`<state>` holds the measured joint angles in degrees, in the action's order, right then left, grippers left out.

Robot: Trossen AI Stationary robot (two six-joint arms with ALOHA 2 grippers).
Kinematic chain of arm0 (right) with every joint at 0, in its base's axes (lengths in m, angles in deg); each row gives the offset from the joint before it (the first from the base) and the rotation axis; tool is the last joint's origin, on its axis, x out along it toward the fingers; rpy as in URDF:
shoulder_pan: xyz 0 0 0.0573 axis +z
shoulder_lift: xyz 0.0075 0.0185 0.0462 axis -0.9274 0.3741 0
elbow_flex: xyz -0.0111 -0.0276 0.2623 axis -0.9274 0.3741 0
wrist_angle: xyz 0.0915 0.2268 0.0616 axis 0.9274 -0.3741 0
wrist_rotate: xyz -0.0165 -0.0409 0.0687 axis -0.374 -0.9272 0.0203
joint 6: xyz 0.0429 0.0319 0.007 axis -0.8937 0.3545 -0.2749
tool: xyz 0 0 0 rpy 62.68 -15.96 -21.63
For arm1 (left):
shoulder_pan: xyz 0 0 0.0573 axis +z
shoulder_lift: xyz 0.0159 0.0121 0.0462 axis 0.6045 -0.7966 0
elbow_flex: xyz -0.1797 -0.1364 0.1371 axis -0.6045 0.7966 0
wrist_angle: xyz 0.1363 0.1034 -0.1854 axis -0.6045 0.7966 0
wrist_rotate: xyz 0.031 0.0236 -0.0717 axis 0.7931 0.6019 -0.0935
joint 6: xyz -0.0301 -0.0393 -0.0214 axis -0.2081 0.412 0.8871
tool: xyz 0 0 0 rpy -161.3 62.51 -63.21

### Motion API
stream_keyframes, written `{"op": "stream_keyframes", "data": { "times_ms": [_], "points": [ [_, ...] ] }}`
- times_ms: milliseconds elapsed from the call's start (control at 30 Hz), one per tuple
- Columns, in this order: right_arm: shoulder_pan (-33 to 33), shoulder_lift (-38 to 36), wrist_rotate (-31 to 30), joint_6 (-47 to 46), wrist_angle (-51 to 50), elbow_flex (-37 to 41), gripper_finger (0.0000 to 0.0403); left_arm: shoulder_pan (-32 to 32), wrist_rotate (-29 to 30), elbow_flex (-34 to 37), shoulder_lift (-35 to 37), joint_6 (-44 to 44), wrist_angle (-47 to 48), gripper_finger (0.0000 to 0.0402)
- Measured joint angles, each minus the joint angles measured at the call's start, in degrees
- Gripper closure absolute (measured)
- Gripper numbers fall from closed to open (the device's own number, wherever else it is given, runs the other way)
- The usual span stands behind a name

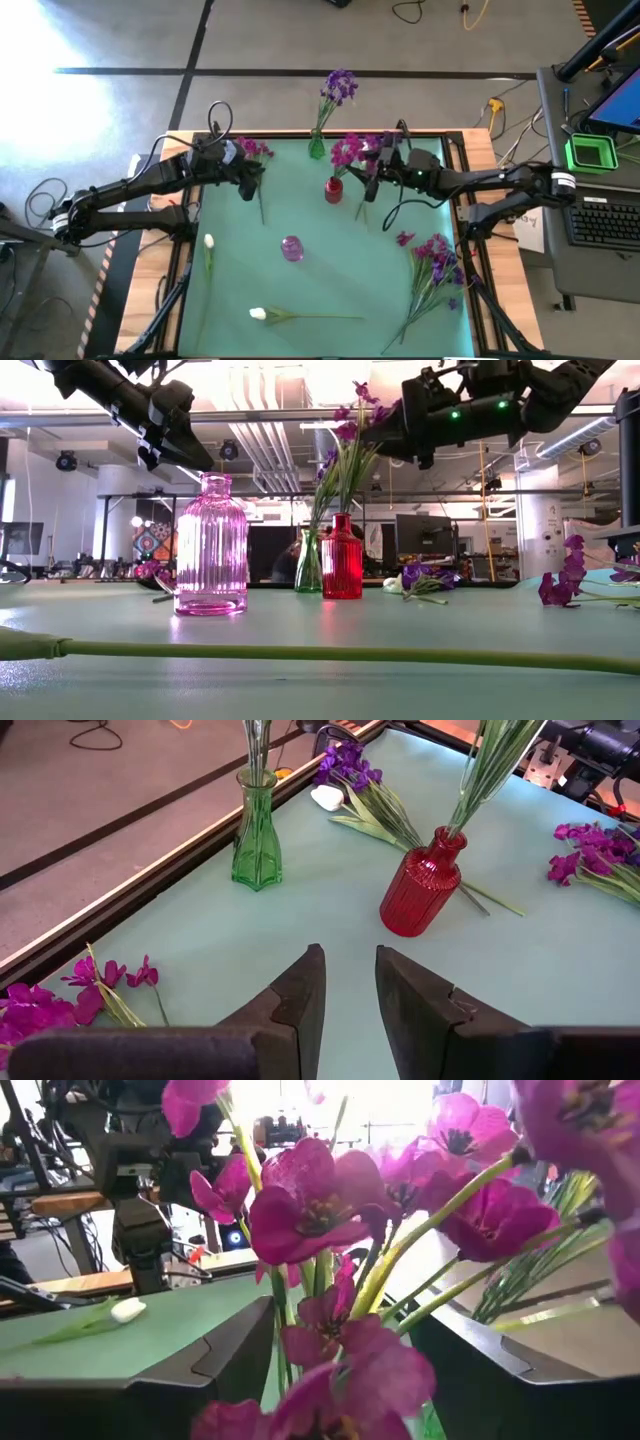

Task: Sort flowers into vase by color
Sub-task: Put the right pink flower into the red vase

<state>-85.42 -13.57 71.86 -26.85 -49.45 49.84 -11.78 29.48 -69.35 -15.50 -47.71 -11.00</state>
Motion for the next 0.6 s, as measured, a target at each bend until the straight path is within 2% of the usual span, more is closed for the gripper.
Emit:
{"op": "stream_keyframes", "data": {
  "times_ms": [300, 600],
  "points": [
    [-0.02, -6.04, -0.98, -1.84, -10.24, 0.0, 0.0153, 0.0, -0.04, 0.0, 0.01, 1.69, 0.44, 0.0323],
    [-0.03, -10.89, -0.98, -3.68, -18.24, 0.0, 0.0139, -0.01, -1.0, 0.0, -0.17, 9.54, 0.85, 0.0323]
  ]
}}
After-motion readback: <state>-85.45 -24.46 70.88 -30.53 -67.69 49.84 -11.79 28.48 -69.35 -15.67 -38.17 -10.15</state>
